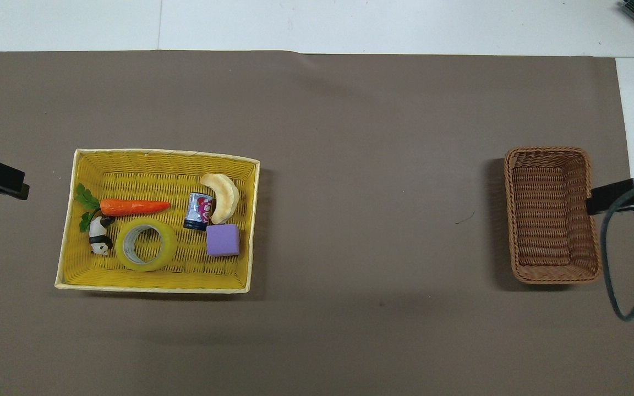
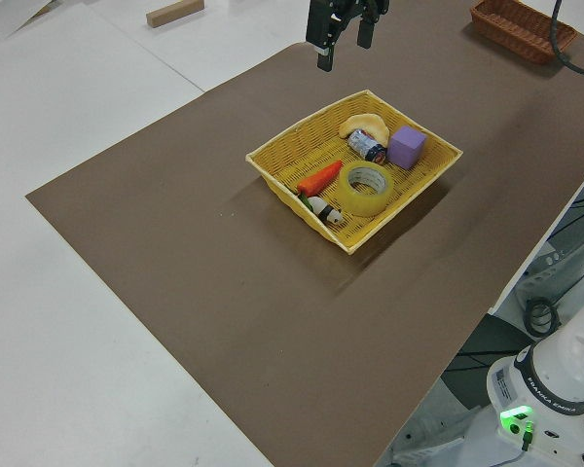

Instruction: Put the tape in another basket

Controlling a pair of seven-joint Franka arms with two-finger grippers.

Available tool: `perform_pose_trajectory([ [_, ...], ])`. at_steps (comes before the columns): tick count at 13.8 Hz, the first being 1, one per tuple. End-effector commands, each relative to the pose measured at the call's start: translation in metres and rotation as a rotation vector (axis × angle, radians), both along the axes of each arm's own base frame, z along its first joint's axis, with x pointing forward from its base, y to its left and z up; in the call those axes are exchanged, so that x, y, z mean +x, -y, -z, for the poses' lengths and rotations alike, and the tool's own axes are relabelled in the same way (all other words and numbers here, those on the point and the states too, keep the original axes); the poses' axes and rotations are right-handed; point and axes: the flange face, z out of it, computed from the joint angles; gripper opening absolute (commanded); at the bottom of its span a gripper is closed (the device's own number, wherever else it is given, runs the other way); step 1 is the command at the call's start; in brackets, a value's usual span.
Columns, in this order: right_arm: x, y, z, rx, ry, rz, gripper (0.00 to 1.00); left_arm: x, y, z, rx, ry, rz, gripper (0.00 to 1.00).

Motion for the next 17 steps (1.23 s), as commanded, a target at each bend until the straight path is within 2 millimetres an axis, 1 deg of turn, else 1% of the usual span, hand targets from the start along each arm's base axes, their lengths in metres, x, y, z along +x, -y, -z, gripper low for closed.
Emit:
perform_pose_trajectory([
  [1,-0.002,0.003,-0.001,0.011,0.009,-0.008,1.0,-0.005,-0.001,-0.001,-0.002,0.025,0.003,1.0],
  [3,-0.002,0.003,-0.001,0.011,0.009,-0.008,1.0,-0.006,-0.003,0.002,-0.015,0.043,-0.002,1.0],
  [4,-0.002,0.003,-0.001,0.011,0.009,-0.008,1.0,-0.007,-0.004,0.007,-0.021,0.06,-0.005,1.0],
  [5,-0.002,0.003,-0.001,0.011,0.009,-0.008,1.0,-0.014,-0.004,0.011,-0.027,0.087,-0.005,1.0],
  [7,-0.002,0.003,-0.001,0.011,0.009,-0.008,1.0,-0.029,-0.004,0.026,-0.031,0.123,-0.004,1.0],
  [8,-0.002,0.003,-0.001,0.011,0.009,-0.008,1.0,-0.031,-0.003,0.033,-0.043,0.136,-0.001,1.0],
  [10,-0.002,0.003,-0.001,0.011,0.009,-0.008,1.0,-0.028,-0.001,0.046,-0.076,0.166,0.034,1.0],
  [12,-0.002,0.003,-0.001,0.011,0.009,-0.008,1.0,-0.026,0.0,0.07,-0.092,0.179,0.082,1.0],
  [14,-0.002,0.003,-0.001,0.011,0.009,-0.009,1.0,-0.028,0.001,0.094,-0.114,0.162,0.175,1.0],
  [17,-0.002,0.003,-0.001,0.011,0.009,-0.009,1.0,-0.038,0.0,0.137,-0.128,0.115,0.339,1.0],
])
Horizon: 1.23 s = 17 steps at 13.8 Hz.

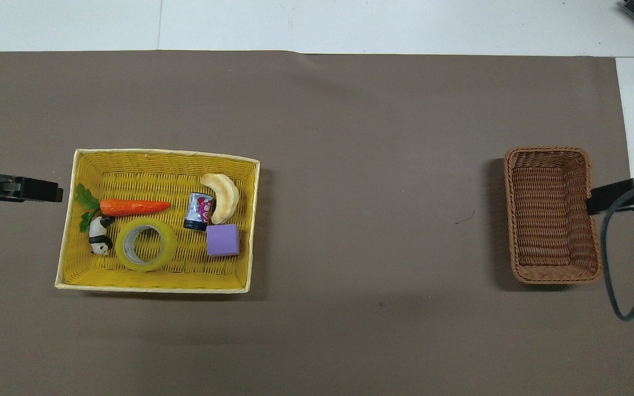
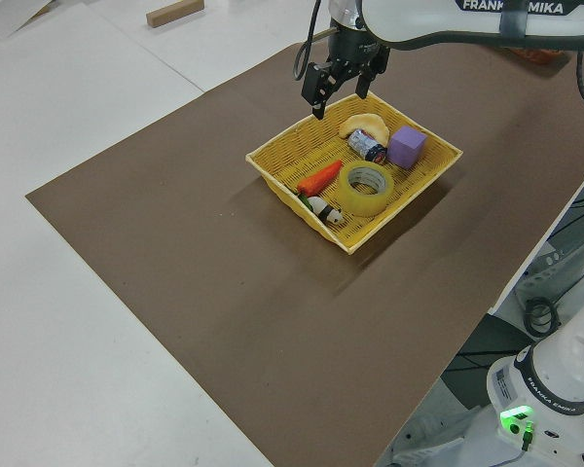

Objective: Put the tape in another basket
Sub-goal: 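Reach the left gripper down to the clear tape roll in the tray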

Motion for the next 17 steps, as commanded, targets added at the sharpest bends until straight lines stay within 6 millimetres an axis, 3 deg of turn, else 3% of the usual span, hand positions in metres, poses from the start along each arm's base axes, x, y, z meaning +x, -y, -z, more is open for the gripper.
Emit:
perform_pose_trajectory([
  [1,-0.002,0.003,-0.001,0.011,0.009,-0.008,1.0,-0.019,-0.004,0.034,-0.017,-0.022,0.135,1.0],
  [4,-0.002,0.003,-0.001,0.011,0.009,-0.008,1.0,-0.028,-0.009,0.061,-0.021,-0.062,0.183,1.0],
  [8,-0.002,0.003,-0.001,0.011,0.009,-0.009,1.0,-0.035,-0.002,0.132,-0.01,-0.065,0.173,1.0],
  [10,-0.002,0.003,-0.001,0.011,0.009,-0.008,1.0,-0.035,0.001,0.145,-0.008,-0.064,0.174,0.97],
  [12,-0.002,0.003,-0.001,0.011,0.009,-0.008,1.0,-0.037,0.001,0.16,-0.008,-0.089,0.149,0.71],
  [15,-0.002,0.003,-0.001,0.011,0.009,-0.008,1.0,-0.037,0.022,0.194,0.006,-0.093,0.022,0.5],
  [16,-0.002,0.003,-0.001,0.011,0.009,-0.008,1.0,-0.037,0.027,0.199,0.008,-0.101,-0.013,0.35],
  [17,-0.002,0.003,-0.001,0.011,0.009,-0.008,1.0,-0.038,0.026,0.2,0.009,-0.109,-0.046,0.13],
])
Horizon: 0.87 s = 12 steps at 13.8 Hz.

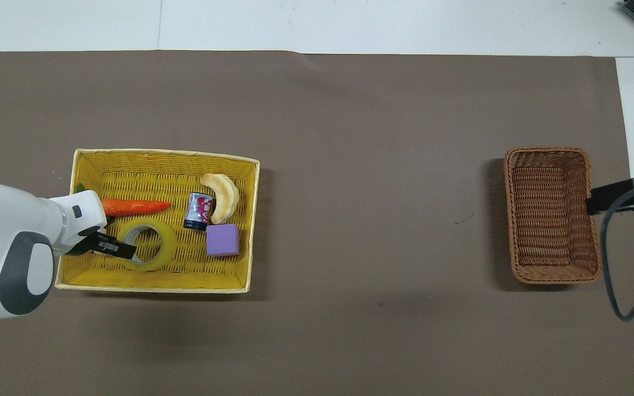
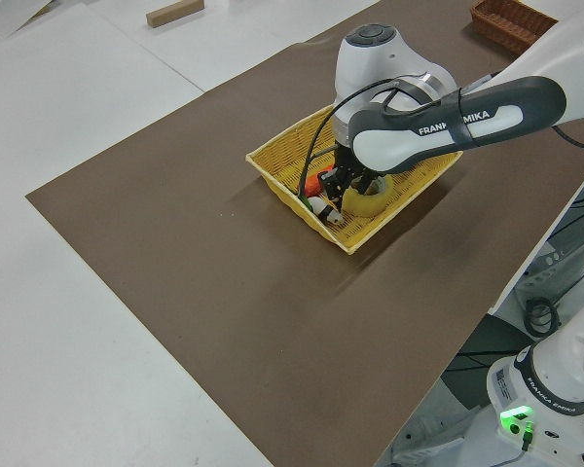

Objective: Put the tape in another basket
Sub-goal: 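Reach the left gripper down to the clear tape roll in the tray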

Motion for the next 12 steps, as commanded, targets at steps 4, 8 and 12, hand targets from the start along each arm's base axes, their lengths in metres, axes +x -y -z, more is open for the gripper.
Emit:
perform_pose_trajectory([
  [4,-0.002,0.003,-0.001,0.011,0.009,-0.008,1.0,0.0,0.003,0.01,0.001,-0.011,-0.072,0.0],
  [8,-0.002,0.003,-0.001,0.011,0.009,-0.008,1.0,0.013,-0.001,-0.018,-0.005,-0.065,-0.064,0.0],
  [12,-0.002,0.003,-0.001,0.011,0.009,-0.008,1.0,0.035,-0.013,-0.069,-0.013,-0.079,-0.087,0.0],
])
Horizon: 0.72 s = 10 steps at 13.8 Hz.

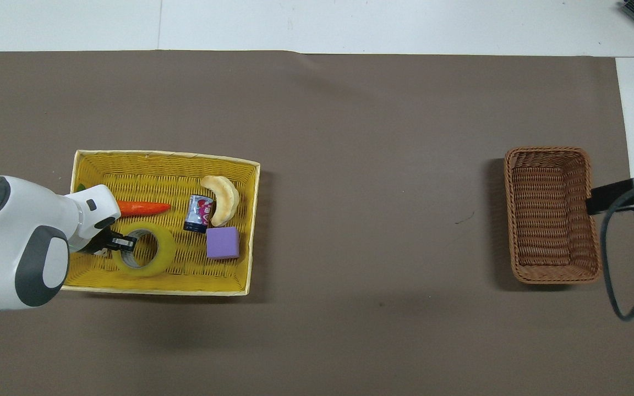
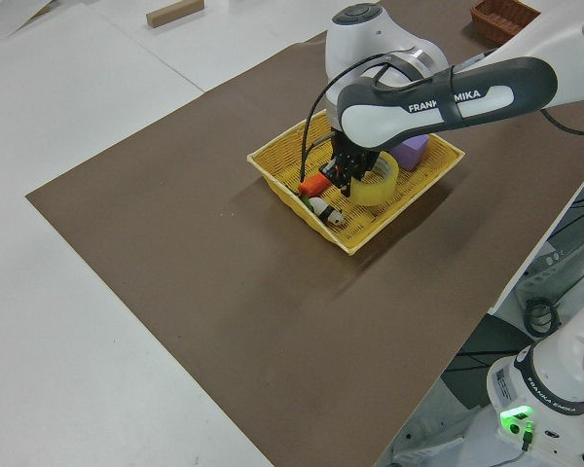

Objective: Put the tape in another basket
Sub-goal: 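Grasp the tape roll rim with the left gripper and lift it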

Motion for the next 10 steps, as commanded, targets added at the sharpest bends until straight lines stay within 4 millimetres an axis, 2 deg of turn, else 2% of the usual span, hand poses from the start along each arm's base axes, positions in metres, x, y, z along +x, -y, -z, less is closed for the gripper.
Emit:
perform_pose_trajectory([
  [1,-0.002,0.003,-0.001,0.011,0.009,-0.008,1.0,0.016,-0.004,-0.037,-0.013,0.005,-0.017,0.0],
  [4,-0.002,0.003,-0.001,0.011,0.009,-0.008,1.0,0.039,-0.002,-0.066,-0.012,0.003,-0.04,0.0],
  [6,-0.002,0.003,-0.001,0.011,0.009,-0.008,1.0,0.056,0.0,-0.076,-0.004,-0.053,-0.073,0.0],
  [8,-0.002,0.003,-0.001,0.011,0.009,-0.008,1.0,0.059,-0.002,-0.08,0.0,-0.054,-0.122,0.0],
  [10,-0.002,0.003,-0.001,0.011,0.009,-0.008,1.0,0.059,0.01,-0.086,-0.008,-0.048,-0.214,0.0],
])
